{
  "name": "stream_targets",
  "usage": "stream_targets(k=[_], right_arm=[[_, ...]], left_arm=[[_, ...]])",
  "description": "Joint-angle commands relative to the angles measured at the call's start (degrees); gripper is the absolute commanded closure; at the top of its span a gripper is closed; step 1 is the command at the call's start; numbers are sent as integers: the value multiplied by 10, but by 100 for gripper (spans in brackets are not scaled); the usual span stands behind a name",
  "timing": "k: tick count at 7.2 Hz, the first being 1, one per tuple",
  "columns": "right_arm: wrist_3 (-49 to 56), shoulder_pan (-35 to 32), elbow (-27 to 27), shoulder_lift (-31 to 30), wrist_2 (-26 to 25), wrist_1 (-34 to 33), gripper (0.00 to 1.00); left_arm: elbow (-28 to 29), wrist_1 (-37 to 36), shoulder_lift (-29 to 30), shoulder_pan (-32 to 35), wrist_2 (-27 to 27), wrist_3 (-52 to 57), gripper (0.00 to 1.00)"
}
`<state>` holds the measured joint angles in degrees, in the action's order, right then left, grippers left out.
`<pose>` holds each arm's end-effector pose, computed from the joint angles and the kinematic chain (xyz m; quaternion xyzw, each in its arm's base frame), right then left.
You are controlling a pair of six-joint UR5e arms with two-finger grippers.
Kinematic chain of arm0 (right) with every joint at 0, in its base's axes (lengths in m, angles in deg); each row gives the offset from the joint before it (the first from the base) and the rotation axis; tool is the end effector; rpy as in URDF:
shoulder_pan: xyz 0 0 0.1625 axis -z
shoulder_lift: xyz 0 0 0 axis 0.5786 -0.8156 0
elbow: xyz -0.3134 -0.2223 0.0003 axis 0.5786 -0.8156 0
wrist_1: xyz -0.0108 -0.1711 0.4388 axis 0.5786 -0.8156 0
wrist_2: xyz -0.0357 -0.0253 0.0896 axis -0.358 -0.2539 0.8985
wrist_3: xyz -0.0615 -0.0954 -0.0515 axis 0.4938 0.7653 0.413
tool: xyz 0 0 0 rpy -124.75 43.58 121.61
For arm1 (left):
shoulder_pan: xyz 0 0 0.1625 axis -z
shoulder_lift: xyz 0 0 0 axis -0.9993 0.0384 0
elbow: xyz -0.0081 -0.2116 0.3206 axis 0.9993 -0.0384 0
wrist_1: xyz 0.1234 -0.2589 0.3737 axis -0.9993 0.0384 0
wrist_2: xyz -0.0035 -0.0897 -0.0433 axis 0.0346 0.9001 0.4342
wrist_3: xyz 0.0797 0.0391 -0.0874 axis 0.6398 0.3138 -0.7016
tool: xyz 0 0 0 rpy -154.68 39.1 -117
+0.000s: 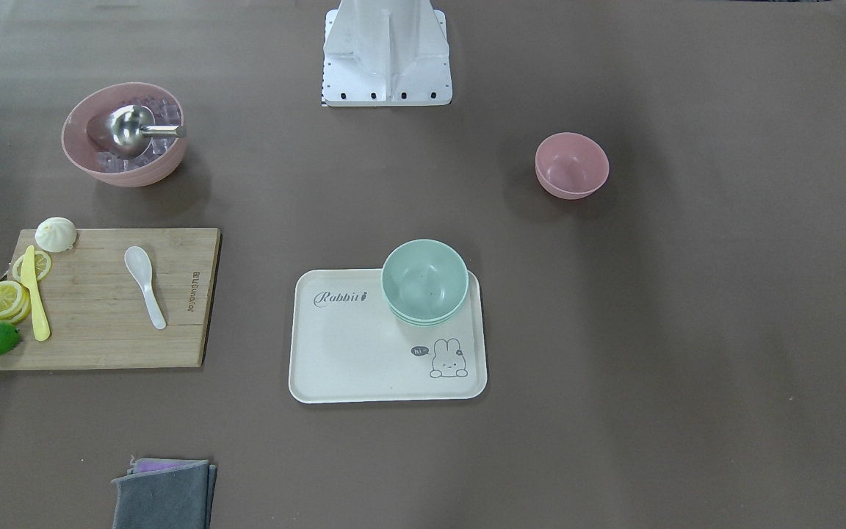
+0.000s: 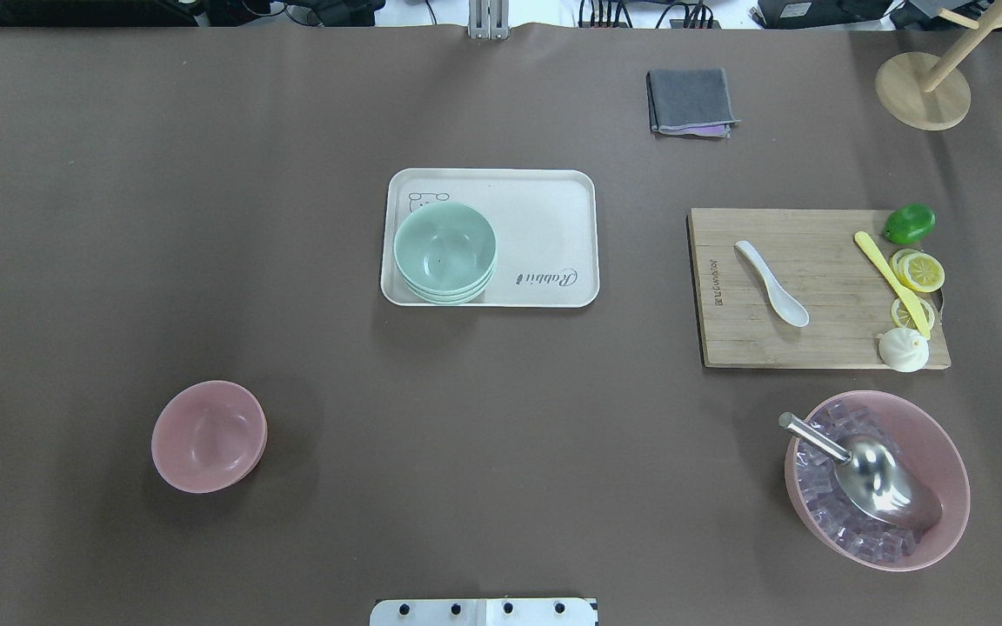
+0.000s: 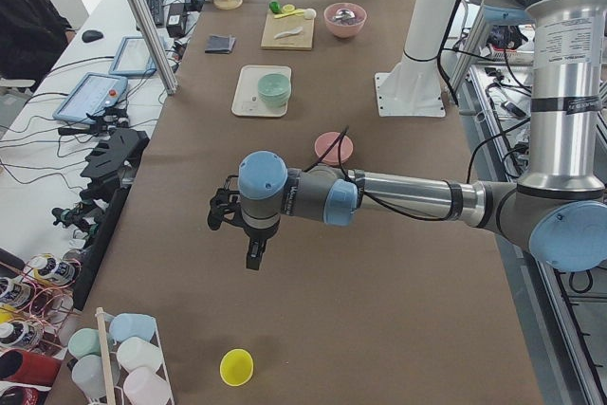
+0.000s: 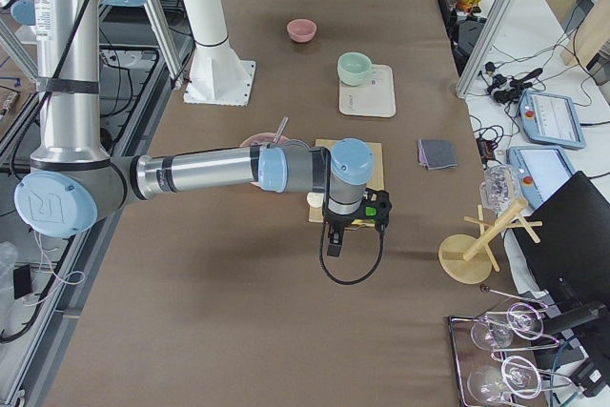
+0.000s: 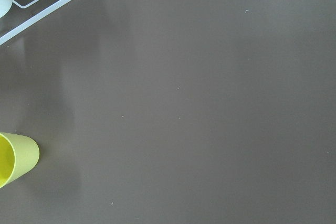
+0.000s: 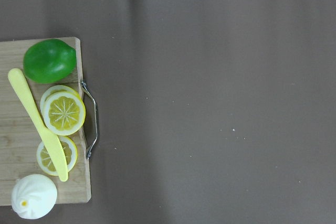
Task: Stack pink bowl on green and place spoon
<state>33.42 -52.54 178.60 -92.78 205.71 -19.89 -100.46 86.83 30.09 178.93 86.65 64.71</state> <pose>0.0248 -0.5304 0.5546 -0.0128 -0.3867 0.0277 0.9217 -0.0516 -0.5402 0.5580 0.0947 0.4026 0.0275 0.9101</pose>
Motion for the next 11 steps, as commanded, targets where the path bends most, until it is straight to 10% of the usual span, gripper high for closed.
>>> stream_targets(k=[1,6,11], right_arm=[[-2,1,2,2,2,30,0],[-1,10,3,9,2,42,0],[-6,10,5,7,27,41,0]], left_arm=[[-34,0,13,-3,0,-47,2],[-107,74,81,-219,16,-494,2],[-108,282,1,-470,-157,-720,3]])
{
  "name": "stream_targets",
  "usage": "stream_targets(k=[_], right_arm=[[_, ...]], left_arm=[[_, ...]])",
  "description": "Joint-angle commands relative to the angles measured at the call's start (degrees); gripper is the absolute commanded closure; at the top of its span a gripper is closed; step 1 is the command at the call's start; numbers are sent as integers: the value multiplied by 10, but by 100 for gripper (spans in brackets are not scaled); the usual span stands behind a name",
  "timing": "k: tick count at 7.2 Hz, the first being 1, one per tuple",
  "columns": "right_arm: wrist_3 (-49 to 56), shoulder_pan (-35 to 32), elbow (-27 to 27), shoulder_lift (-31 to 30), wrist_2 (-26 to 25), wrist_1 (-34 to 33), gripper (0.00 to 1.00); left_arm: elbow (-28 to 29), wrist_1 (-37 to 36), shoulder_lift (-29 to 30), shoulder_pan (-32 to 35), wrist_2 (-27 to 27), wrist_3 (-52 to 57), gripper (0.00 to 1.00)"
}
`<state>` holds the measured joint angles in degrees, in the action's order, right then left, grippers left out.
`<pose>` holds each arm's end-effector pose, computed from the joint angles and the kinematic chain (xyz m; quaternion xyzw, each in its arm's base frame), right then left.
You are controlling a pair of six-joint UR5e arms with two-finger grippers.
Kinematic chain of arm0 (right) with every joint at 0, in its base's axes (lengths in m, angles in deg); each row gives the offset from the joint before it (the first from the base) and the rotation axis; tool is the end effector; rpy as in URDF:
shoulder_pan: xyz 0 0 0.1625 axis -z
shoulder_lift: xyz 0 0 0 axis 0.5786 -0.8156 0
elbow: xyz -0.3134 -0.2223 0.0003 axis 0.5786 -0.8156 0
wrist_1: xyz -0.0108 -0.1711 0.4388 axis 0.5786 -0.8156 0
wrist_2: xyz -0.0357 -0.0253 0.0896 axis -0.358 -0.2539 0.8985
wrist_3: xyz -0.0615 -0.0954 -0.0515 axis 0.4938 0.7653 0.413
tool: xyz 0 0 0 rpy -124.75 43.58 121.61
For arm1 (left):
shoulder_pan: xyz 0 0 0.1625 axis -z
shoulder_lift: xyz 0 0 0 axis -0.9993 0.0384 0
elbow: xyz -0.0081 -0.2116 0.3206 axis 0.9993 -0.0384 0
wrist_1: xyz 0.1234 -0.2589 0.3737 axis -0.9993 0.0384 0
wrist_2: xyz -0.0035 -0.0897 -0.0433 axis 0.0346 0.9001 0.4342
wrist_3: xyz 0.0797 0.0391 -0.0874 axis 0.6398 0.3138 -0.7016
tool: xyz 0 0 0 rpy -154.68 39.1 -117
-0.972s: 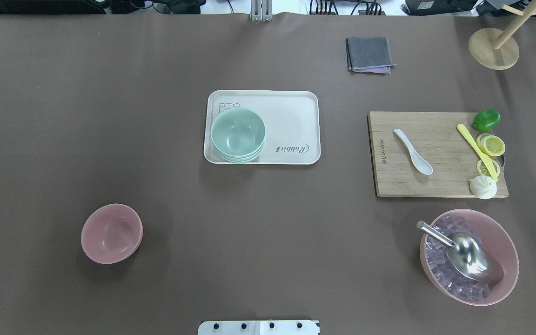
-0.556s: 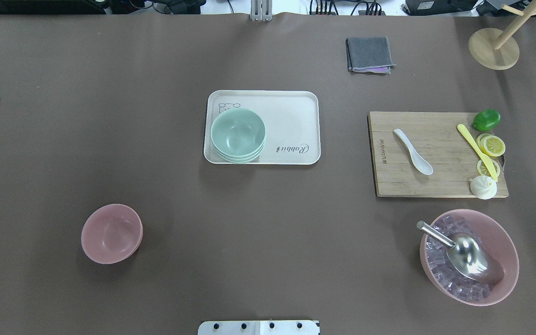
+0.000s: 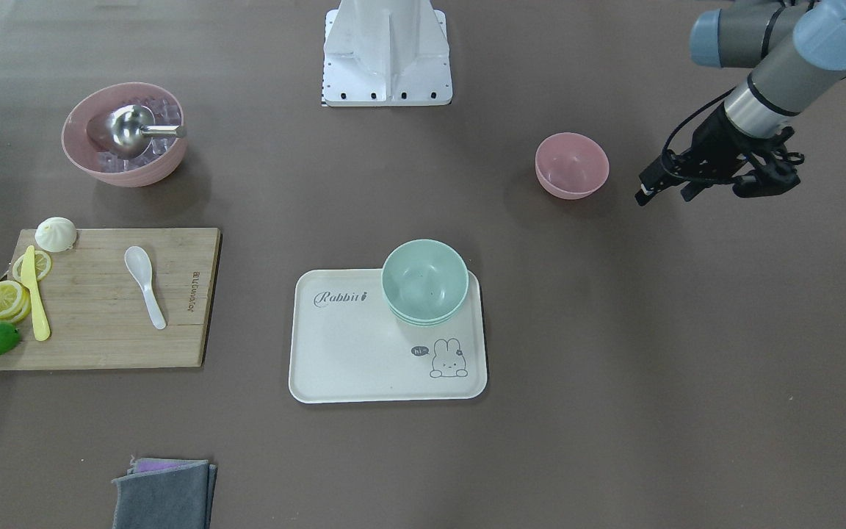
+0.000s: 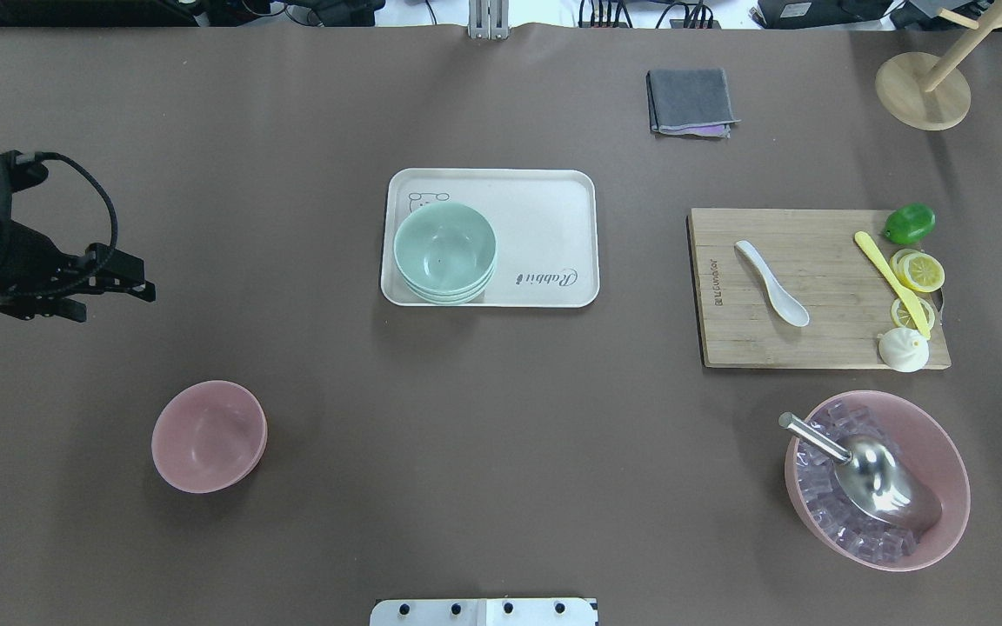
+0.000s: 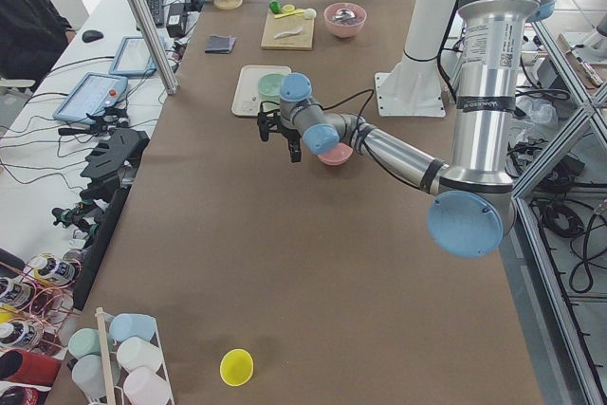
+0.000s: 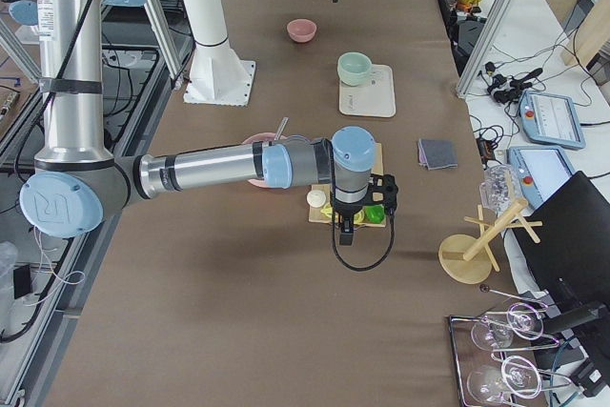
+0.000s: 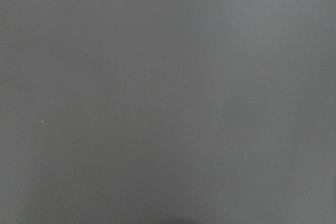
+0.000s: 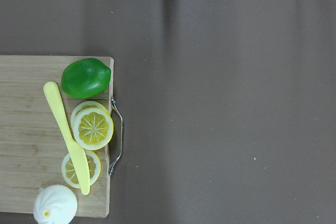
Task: Stack pink bowl on green and place spoon
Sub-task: 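Move the left gripper down to the rim of the pink bowl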
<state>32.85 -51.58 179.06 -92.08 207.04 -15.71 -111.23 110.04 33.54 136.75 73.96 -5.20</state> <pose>0.0134 -0.5408 0.5338 0.0236 -0.4001 0.0057 0.9161 0.3252 -0.4673 0.3794 -0.0041 0.4817 -0.0993 0.8707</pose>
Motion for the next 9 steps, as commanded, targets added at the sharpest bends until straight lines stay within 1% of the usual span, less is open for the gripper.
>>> stream_targets(k=[1,2,3,4,5,6,7,8,9], right_arm=[[-10,0,3,-1,18,0,0],[-17,0,3,1,19,0,0],[-21,0,3,1,30,1,0],[-21,0,3,1,35,1,0],[-22,0,4,2,36,0,0],[-22,2,4,3,36,1,0],[-22,2,4,3,35,1,0],[-22,3,3,5,35,1,0],[-22,3,3,5,35,1,0]], left_arm=[[0,94,-59,-91,-49,-45,3],[0,113,-61,-130,-69,-80,3],[0,114,-62,-163,-98,-88,4],[0,115,-68,-170,-101,-88,6],[0,122,-72,-175,-101,-87,14],[-2,155,-93,-175,-101,-85,26],[-3,195,-122,-175,-101,-84,35],[-2,225,-139,-175,-99,-83,46],[1,226,-136,-176,-99,-84,47]])
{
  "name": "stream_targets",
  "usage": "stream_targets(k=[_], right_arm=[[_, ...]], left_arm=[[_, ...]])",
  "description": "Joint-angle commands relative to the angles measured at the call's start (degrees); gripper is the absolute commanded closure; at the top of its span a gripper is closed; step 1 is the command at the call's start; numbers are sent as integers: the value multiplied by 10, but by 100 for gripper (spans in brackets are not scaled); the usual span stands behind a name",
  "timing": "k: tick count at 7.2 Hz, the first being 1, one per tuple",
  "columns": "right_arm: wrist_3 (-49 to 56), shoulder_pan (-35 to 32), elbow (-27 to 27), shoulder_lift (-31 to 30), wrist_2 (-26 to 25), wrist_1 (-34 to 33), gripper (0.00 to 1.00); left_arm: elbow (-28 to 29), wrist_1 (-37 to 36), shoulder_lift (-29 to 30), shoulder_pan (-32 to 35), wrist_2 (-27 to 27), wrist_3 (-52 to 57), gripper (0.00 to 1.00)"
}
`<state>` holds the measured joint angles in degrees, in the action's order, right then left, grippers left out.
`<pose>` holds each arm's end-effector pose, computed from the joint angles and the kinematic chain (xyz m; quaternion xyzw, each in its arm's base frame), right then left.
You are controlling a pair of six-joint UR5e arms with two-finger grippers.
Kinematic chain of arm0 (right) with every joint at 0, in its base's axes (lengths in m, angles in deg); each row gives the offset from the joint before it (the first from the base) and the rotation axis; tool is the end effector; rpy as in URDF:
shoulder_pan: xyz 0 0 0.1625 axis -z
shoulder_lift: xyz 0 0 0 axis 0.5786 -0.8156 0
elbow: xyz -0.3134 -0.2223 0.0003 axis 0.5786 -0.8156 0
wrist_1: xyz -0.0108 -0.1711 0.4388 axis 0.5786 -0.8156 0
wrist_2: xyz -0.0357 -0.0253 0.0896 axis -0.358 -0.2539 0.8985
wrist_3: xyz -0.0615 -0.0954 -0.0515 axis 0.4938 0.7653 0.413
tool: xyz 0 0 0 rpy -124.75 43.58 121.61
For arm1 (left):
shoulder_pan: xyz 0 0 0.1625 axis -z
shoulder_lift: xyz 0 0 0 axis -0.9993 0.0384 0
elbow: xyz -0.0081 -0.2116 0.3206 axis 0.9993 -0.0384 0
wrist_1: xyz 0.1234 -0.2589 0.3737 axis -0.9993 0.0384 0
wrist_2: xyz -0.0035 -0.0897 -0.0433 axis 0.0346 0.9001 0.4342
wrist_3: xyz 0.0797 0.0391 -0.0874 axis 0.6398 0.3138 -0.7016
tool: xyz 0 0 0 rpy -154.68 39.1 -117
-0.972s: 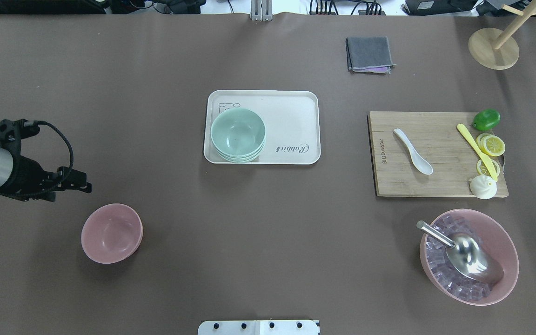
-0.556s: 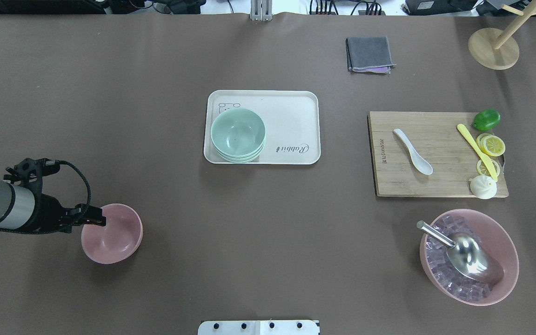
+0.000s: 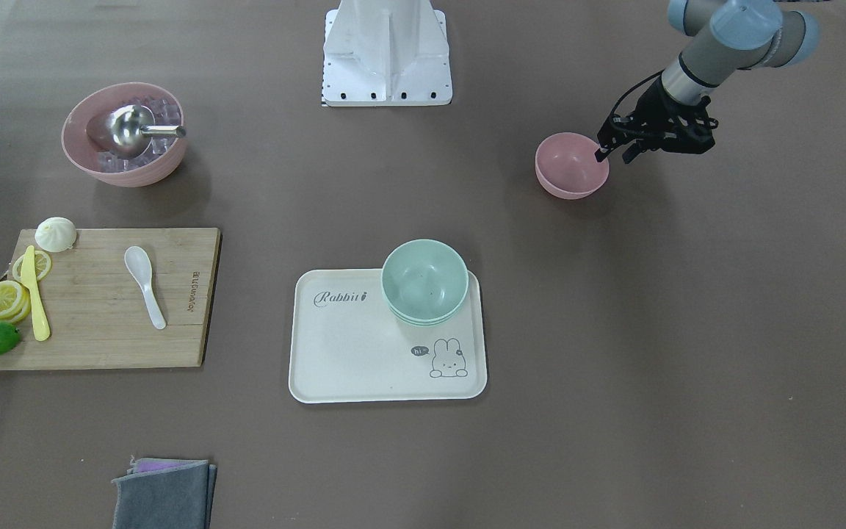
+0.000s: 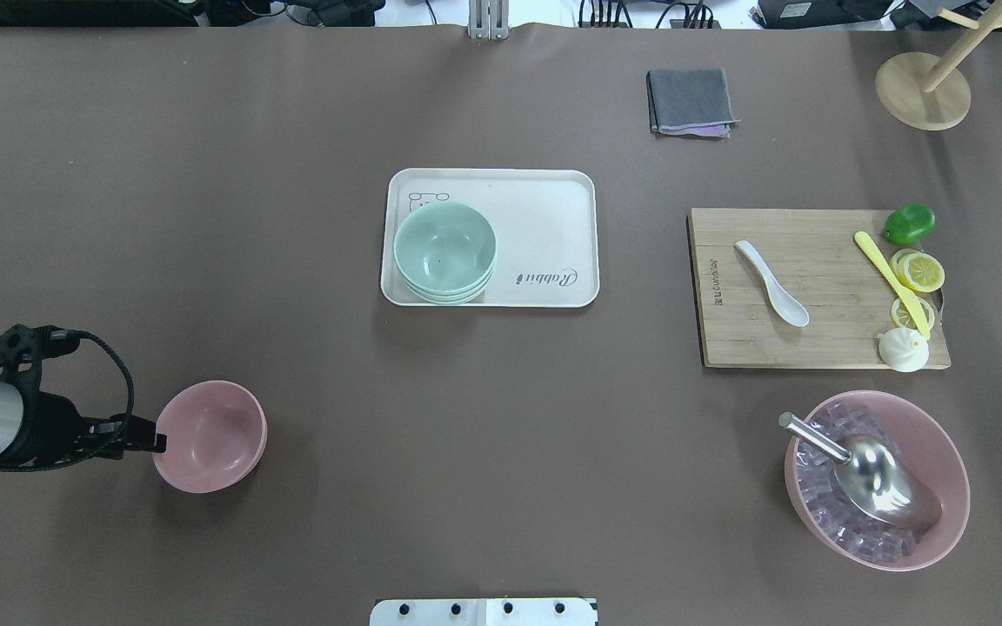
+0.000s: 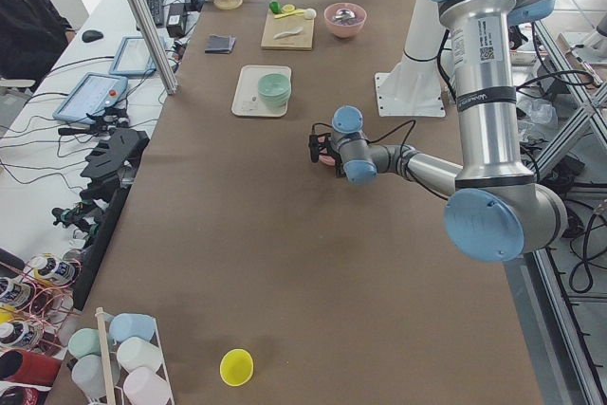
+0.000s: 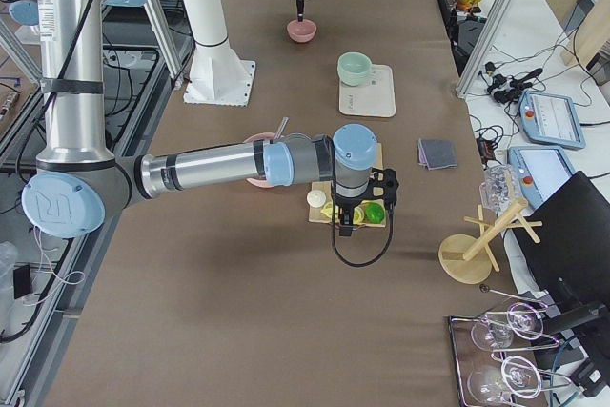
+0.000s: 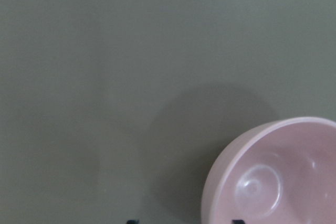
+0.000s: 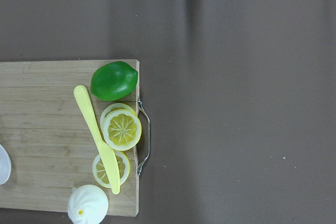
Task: Stack pink bowl on green and place spoon
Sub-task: 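Move the left gripper down to the rim of the pink bowl, then close the left gripper on the pink bowl rim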
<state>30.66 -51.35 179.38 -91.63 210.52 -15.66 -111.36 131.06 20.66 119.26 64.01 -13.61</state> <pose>0.0061 -0.5426 0.5208 0.0178 -0.4284 0.0159 0.9033 0.3943 -0.3353 0.4527 -0.0081 0.5057 -0.0485 0.8613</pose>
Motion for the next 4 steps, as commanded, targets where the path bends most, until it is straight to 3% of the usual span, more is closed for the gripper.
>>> stream_targets(k=[1,4], right_arm=[[0,0,0,1,0,0,0],[0,0,-3,1,1,-1,0]], left_arm=[[2,15,-4,-2,1,-1,47],[12,12,21,-5,1,-5,45]])
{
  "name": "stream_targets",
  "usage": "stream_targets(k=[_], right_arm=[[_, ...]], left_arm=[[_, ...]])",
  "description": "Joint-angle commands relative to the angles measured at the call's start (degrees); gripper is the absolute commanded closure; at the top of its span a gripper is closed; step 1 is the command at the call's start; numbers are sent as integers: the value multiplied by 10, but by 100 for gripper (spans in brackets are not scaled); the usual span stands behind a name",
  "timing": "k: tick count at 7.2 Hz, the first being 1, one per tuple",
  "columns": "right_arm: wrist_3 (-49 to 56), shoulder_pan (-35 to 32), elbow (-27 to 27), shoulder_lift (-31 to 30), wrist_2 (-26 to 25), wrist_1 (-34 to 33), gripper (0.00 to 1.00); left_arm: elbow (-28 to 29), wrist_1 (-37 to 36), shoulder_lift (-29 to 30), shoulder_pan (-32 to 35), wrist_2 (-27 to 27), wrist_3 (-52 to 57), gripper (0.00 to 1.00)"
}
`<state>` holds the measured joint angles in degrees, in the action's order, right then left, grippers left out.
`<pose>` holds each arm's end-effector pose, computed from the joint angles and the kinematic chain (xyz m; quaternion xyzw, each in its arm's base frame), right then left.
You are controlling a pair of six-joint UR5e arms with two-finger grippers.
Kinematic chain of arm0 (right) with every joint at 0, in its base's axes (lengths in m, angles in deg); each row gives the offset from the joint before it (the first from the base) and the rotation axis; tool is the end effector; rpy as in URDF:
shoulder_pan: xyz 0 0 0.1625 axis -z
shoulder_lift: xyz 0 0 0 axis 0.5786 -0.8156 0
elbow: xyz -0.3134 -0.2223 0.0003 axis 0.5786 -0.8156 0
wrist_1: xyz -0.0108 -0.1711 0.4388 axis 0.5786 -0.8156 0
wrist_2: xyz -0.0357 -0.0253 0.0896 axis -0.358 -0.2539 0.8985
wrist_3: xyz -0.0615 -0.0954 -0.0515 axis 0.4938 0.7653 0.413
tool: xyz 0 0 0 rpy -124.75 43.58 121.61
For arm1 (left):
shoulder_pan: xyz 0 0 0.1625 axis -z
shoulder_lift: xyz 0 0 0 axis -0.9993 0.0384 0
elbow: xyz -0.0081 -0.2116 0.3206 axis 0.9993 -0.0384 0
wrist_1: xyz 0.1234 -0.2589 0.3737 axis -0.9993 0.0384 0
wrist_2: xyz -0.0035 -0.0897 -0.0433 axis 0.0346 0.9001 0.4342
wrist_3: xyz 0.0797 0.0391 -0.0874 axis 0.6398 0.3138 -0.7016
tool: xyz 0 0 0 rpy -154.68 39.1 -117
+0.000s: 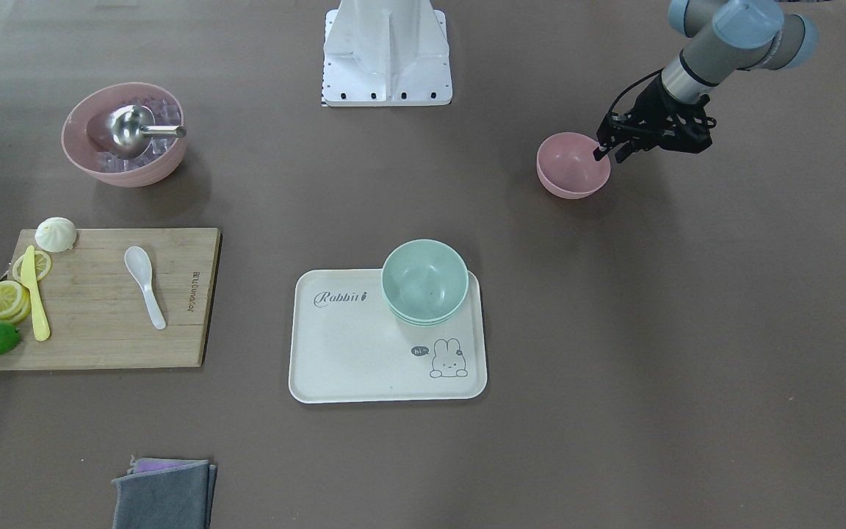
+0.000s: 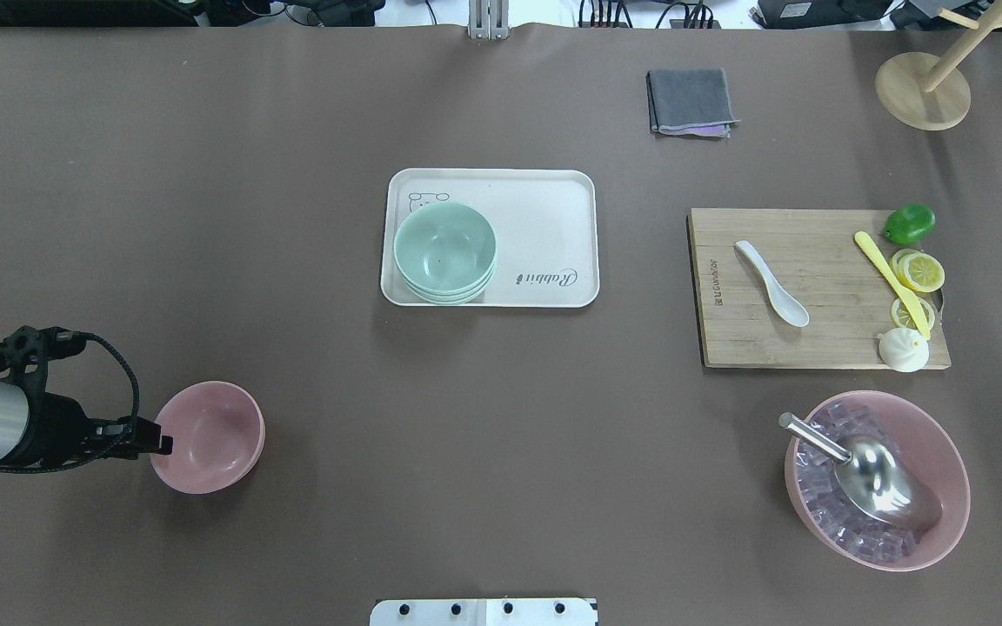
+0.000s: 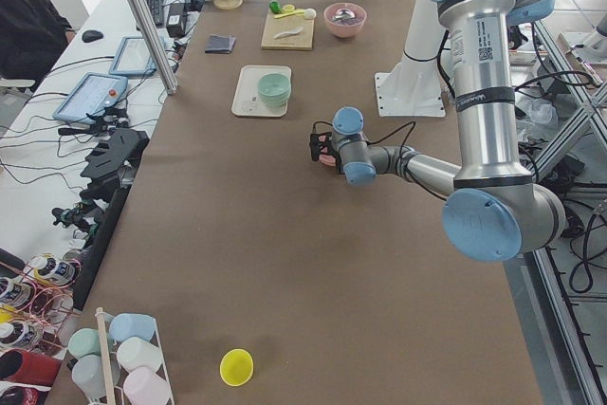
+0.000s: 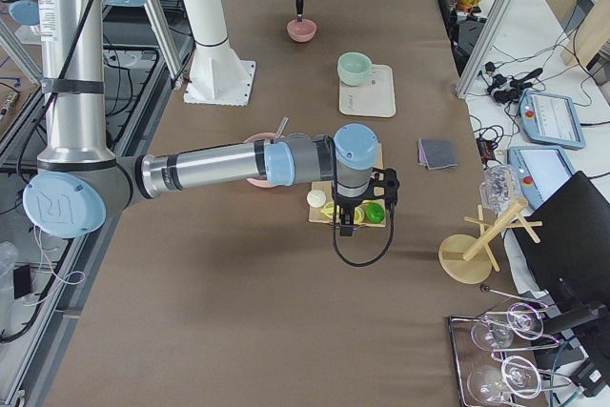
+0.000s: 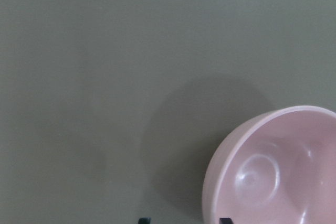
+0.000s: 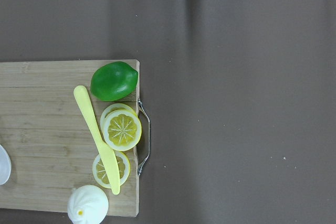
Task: Stack pink bowl on green and place spoon
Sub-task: 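Close the left gripper on the pink bowl rim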
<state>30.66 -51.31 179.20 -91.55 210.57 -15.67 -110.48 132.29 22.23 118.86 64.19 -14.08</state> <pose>0.0056 -0.5432 0.5217 0.0168 -0.4287 0.0160 0.9031 0.4041 -0.3367 0.4444 -0.0065 0.5186 -0.0437 0.8539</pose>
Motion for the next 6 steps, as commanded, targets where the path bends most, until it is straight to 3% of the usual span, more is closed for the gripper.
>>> stream_targets(k=[1,2,3,5,6], right_arm=[[0,0,-1,0,0,-1,0],[0,0,-2,0,0,-1,0],[0,0,-1,0,0,-1,0],[-2,0,-1,3,1,-1,1],[-16,1,-1,12,2,-1,0]], left_arm=[[6,0,7,-2,0,-1,52],[7,0,7,-4,0,-1,79],[8,0,8,-12,-4,-1,97],[2,0,12,-6,3,-3,100],[-36,-8,8,3,38,-4,100]])
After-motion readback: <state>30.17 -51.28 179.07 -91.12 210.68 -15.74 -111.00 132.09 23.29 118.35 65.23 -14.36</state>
